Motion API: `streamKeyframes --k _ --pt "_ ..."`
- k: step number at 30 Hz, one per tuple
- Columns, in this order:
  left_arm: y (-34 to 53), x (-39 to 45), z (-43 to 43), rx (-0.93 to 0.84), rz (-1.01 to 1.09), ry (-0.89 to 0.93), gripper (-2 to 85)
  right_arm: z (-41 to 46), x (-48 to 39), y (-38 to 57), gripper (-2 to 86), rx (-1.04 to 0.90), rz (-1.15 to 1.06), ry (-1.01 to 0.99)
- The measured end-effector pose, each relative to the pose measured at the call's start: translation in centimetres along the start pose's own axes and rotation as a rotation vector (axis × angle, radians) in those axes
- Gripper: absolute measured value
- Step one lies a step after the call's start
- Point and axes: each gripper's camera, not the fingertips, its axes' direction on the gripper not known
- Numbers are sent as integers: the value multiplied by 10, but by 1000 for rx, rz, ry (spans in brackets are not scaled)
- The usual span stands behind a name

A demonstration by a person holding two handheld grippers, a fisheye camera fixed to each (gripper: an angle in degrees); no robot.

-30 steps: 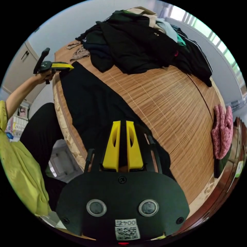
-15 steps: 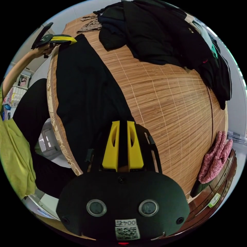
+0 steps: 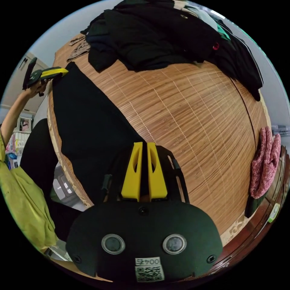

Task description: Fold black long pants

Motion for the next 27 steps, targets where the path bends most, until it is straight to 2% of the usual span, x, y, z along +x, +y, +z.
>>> streamKeyframes --k 6,8,10,14,18,23,27 --pt "-25 -8 -16 -30 -70 90 6 -24 63 103 100 125 176 -68" --pt "-32 -17 -24 -35 -108 144 6 -42 91 169 106 210 290 -112" --pt "-39 -21 -49 31 -144 114 7 -48 109 228 99 249 396 -121" --pt "-55 0 -86 71 -124 104 7 -28 123 372 87 228 565 -92" --pt "-81 82 -104 44 53 123 7 2 128 499 86 244 762 -93" --pt "-115 200 -106 29 285 81 8 24 156 698 59 514 1177 -231" --pt "-145 266 -93 -33 363 49 7 47 180 789 116 544 1293 -354"
